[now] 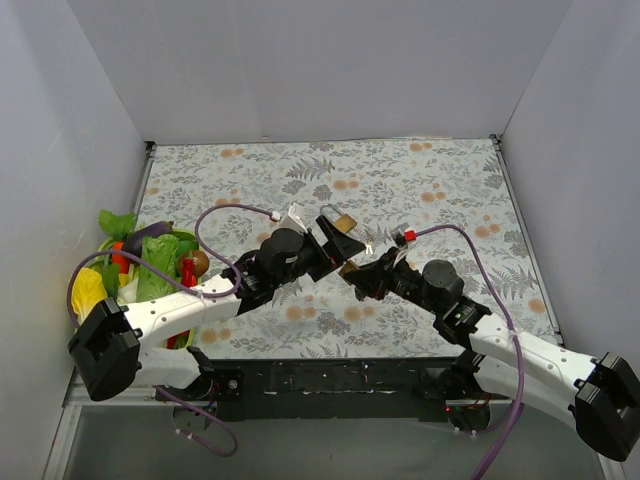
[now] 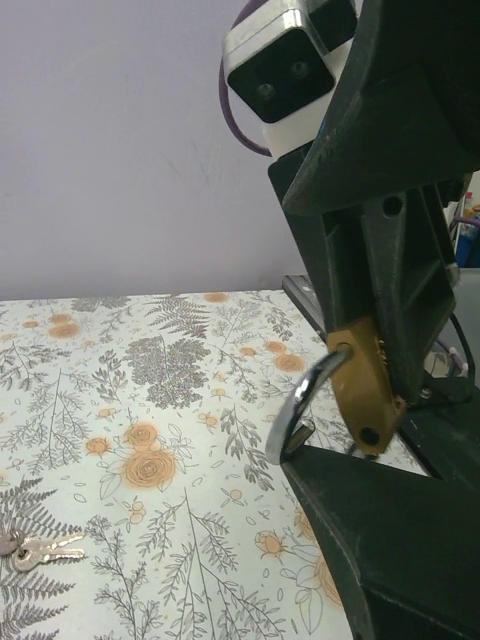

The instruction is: Unlock with the key

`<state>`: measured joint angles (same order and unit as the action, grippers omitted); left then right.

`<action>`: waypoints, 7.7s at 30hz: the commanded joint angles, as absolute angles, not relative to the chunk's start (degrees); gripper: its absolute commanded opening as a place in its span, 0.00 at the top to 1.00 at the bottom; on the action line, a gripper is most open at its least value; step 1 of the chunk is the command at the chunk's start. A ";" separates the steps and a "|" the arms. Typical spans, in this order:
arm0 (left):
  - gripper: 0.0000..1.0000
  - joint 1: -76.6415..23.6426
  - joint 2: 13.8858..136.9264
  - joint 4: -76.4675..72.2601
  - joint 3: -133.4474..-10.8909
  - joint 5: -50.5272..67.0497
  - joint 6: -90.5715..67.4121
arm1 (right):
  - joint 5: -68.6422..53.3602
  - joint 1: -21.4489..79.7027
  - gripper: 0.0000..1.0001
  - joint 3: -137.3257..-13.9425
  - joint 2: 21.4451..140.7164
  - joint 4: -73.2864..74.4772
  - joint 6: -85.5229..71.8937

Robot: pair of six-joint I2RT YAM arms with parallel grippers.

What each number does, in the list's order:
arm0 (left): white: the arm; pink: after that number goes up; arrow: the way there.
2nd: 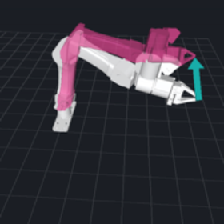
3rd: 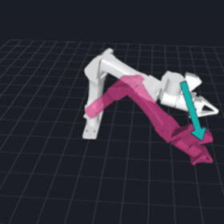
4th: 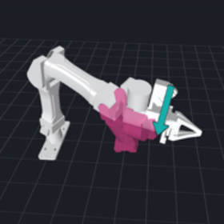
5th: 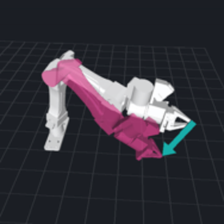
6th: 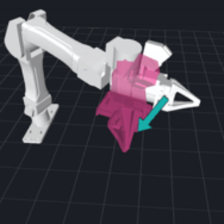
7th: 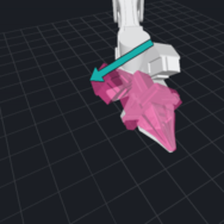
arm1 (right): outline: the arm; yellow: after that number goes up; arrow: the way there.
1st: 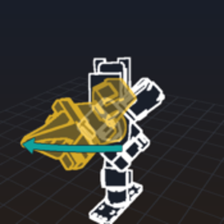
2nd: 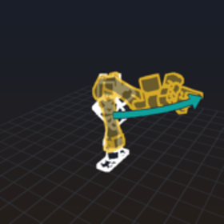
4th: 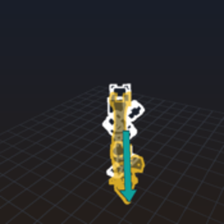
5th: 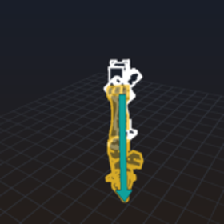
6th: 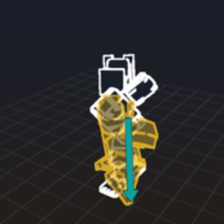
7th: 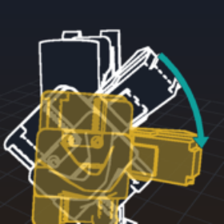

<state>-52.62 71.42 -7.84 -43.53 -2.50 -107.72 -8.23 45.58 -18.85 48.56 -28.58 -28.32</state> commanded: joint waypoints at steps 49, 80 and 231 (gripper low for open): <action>0.02 -51.59 63.37 -22.17 -36.38 4.14 -88.77 | -5.72 46.50 0.99 -10.64 50.45 -47.81 -40.95; 0.02 -45.71 58.63 -12.22 -33.49 2.11 -90.53 | -10.45 14.95 0.99 -1.06 42.36 -38.40 -41.39; 0.02 -25.05 51.68 15.12 -39.20 6.59 -84.11 | 5.36 27.86 0.47 -60.91 105.38 -1.76 -10.02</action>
